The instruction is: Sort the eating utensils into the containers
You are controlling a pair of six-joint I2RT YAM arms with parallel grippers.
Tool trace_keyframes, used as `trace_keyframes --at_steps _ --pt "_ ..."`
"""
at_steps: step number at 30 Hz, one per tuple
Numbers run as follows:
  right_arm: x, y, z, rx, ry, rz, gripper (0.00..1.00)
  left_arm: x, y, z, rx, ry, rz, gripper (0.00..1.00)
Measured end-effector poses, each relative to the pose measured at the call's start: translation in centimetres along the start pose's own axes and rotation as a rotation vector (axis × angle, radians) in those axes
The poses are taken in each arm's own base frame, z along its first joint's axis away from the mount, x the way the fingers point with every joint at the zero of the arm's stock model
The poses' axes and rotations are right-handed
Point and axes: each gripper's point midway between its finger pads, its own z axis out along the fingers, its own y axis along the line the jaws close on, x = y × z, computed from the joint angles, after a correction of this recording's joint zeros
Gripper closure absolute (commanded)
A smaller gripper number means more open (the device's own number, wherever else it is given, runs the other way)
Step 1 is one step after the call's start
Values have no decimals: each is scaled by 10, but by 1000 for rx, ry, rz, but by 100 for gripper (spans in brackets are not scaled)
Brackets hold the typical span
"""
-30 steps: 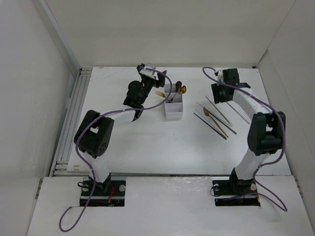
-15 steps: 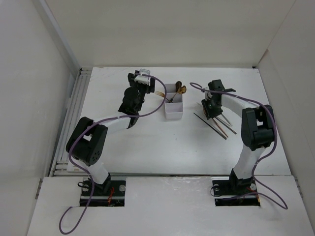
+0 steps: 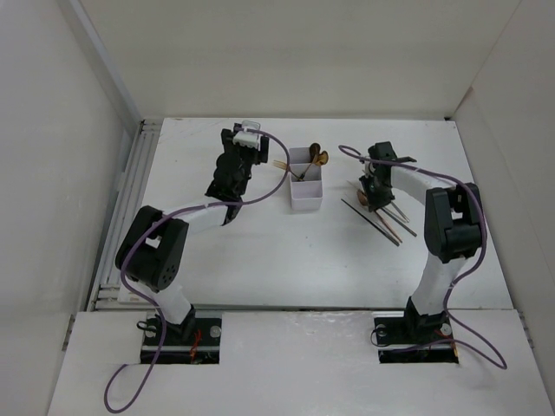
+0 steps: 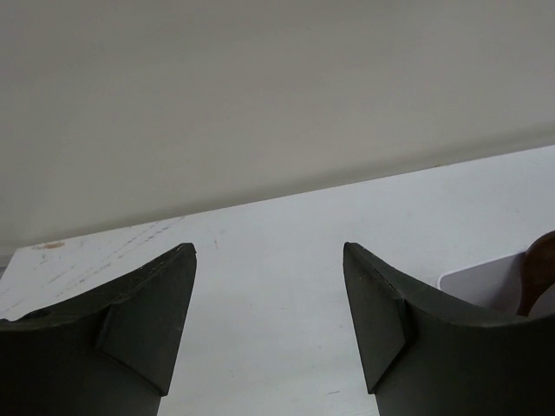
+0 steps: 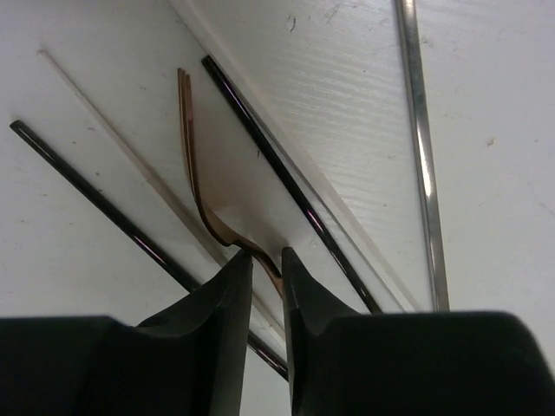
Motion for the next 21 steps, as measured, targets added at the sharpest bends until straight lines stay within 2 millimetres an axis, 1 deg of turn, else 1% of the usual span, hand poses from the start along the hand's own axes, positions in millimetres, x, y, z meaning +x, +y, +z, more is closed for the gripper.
trace_keyframes --at_steps 4,5,7,8,14,17,19,20,21 --pt "1 -2 4 11 8 8 85 1 8 1 -16 1 2 34" --pt "1 -2 4 11 7 8 91 1 10 2 -18 1 3 34" --pt "0 -2 4 14 5 7 98 1 14 2 -26 2 4 34" --pt "0 -2 4 15 5 7 100 2 15 2 -28 2 4 34" --pt "-3 0 4 39 4 -16 100 3 22 2 -33 4 7 34" --pt "-6 2 0 61 -5 -33 100 1 26 -5 -31 4 8 34" --pt "-11 3 -11 79 -32 -22 100 -4 30 -13 -31 -3 7 34" --pt "-16 3 -20 84 -59 -10 100 -6 32 -16 -32 -5 7 34" --pt "-24 3 -34 94 -104 10 100 -9 35 -20 -34 -12 6 34"
